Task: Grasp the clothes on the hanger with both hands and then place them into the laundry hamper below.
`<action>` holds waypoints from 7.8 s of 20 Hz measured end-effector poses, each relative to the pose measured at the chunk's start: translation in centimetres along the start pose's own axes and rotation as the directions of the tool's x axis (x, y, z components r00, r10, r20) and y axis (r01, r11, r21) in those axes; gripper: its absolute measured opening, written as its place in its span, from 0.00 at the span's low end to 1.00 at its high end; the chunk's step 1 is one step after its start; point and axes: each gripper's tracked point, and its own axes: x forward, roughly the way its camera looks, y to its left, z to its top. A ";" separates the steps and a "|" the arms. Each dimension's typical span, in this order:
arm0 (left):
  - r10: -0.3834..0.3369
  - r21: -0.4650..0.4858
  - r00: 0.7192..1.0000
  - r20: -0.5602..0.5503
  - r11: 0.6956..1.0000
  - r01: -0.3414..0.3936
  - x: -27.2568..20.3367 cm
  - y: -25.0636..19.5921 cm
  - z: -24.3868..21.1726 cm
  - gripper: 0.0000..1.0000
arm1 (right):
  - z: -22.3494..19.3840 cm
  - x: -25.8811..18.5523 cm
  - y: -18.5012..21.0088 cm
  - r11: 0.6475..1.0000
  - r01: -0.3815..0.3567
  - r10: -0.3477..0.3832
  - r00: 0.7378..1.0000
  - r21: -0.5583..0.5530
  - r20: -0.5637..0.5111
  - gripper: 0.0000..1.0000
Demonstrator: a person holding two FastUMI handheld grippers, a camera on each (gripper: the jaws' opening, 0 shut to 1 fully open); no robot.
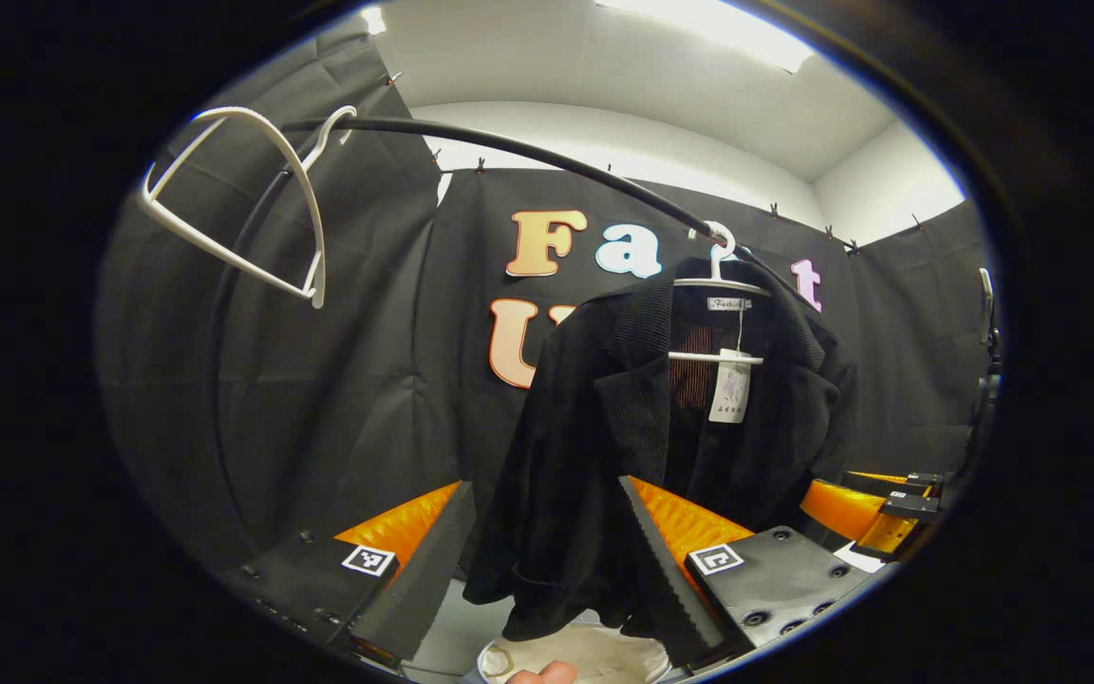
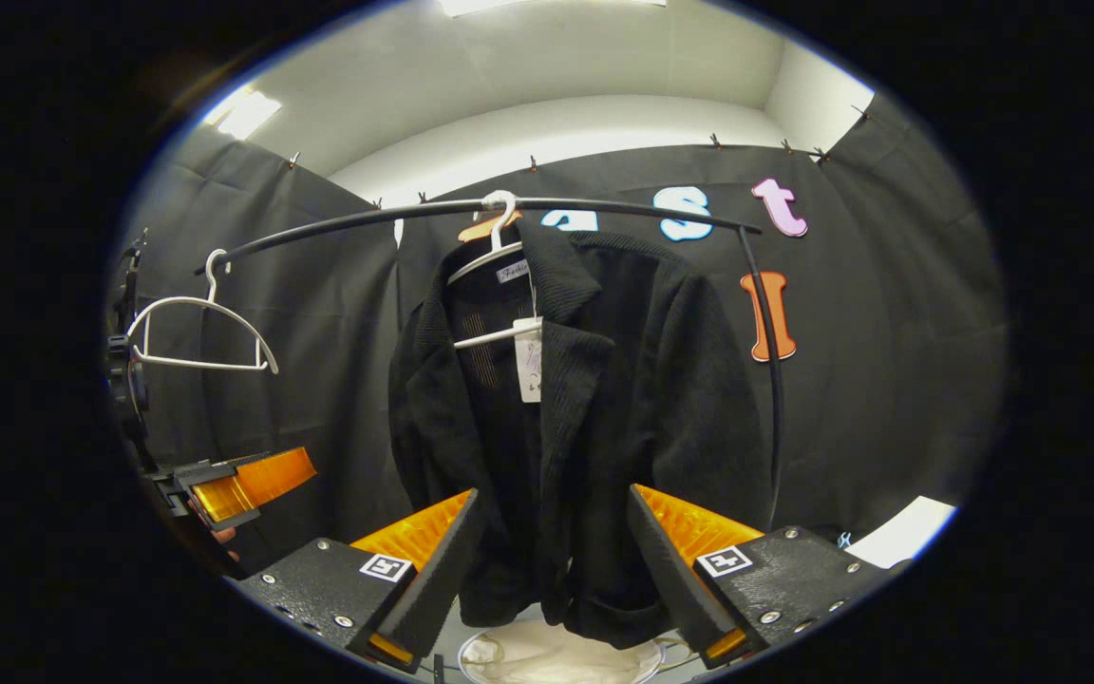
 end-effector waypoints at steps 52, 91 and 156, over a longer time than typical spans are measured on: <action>0.076 0.049 0.997 -0.015 0.996 -0.075 18.1 -5.3 -9.4 0.26 | 0.5 5.2 -4.5 0.990 0.059 -0.061 0.998 -0.131 -0.005 0.04; 0.042 0.068 0.996 0.084 0.997 -0.048 8.4 -0.6 3.0 0.10 | 10.5 14.7 -19.3 0.942 0.214 -0.186 0.974 -0.259 0.127 0.00; 0.142 0.107 0.599 -0.788 0.990 -0.093 1.6 8.0 -33.9 0.71 | -33.6 3.5 -1.7 0.999 -0.031 0.050 0.735 0.040 -0.676 0.34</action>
